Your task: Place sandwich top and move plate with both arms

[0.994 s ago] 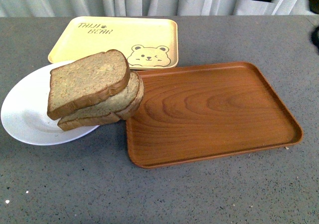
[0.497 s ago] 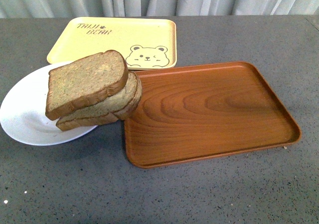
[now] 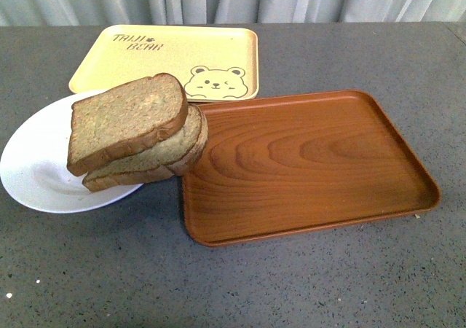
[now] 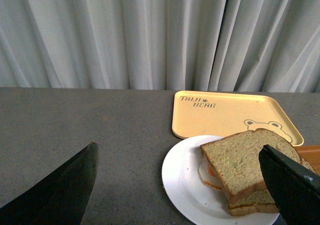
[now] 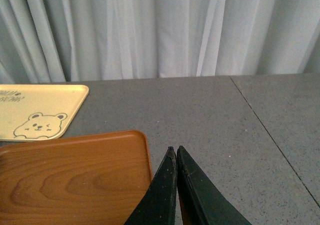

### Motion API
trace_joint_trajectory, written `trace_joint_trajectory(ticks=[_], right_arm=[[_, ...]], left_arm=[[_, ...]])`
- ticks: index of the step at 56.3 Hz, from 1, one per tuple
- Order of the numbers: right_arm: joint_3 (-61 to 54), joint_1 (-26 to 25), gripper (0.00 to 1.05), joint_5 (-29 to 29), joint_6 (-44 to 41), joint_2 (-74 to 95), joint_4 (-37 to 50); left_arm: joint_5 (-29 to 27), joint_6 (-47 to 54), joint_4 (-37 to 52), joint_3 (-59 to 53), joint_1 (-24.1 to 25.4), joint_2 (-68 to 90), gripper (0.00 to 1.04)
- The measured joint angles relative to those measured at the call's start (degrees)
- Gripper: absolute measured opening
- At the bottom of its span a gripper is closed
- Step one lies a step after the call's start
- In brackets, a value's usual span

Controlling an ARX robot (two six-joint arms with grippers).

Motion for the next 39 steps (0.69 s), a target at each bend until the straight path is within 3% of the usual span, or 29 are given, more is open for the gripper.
trace_joint_trajectory(ticks=[39], right_arm=[[-0.1,0.0,0.02,-0.1,0.0,-22.3,-20.6]], left_arm=[[0.0,0.0,0.0,0.0,0.0,0.0,0.96]])
